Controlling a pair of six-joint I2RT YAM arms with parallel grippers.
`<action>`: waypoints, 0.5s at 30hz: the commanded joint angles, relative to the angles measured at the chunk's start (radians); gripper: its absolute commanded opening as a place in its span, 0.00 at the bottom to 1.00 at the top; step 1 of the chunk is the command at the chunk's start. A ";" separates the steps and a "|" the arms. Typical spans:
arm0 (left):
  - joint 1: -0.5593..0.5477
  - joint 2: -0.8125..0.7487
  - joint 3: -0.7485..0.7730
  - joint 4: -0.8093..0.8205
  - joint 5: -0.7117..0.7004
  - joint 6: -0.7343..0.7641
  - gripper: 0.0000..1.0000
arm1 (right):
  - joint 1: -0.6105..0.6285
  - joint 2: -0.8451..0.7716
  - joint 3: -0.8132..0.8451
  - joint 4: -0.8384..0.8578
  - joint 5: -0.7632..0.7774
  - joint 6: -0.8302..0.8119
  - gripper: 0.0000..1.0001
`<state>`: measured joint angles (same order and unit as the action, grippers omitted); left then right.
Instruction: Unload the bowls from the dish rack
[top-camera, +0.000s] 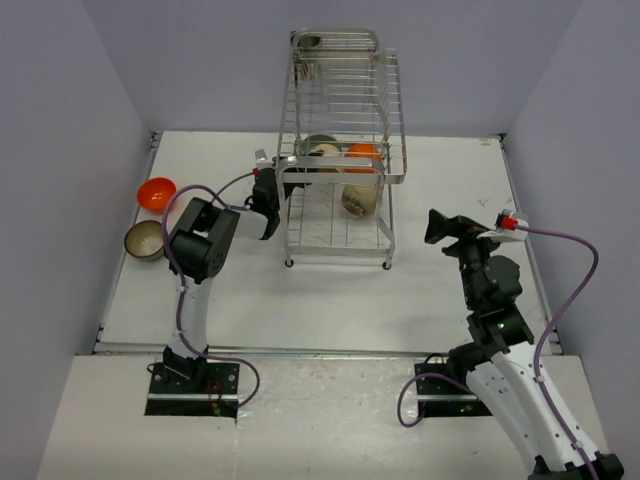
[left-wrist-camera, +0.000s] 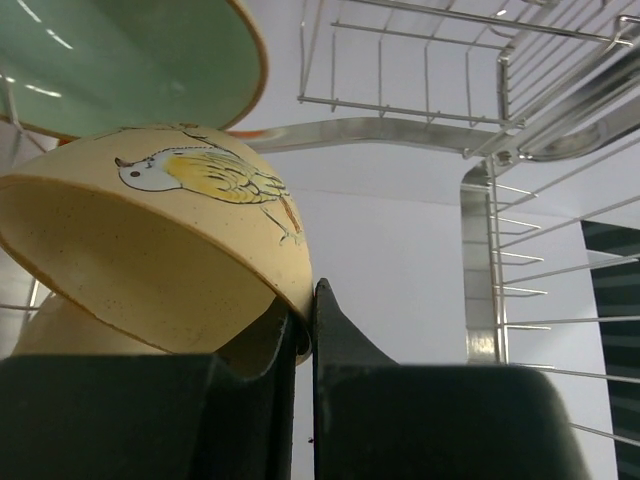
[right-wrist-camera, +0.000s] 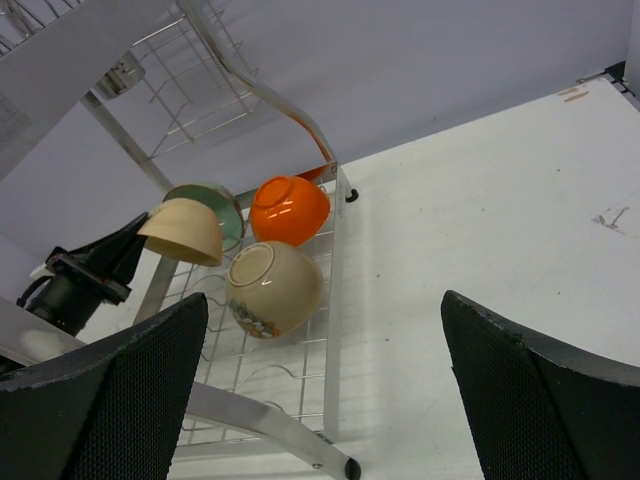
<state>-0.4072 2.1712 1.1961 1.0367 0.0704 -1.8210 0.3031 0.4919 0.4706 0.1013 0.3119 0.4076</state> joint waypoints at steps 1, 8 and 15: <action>-0.005 -0.033 0.022 0.195 -0.004 -0.024 0.00 | 0.002 0.010 -0.003 0.044 -0.016 0.000 0.99; 0.001 -0.091 -0.032 0.186 0.003 -0.012 0.00 | 0.002 0.008 0.000 0.040 -0.013 0.002 0.99; 0.027 -0.279 -0.058 -0.073 0.095 0.216 0.00 | 0.002 0.005 -0.001 0.044 -0.017 0.007 0.99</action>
<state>-0.3992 2.0674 1.1252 0.9676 0.1184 -1.7424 0.3031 0.4969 0.4706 0.1059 0.2985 0.4080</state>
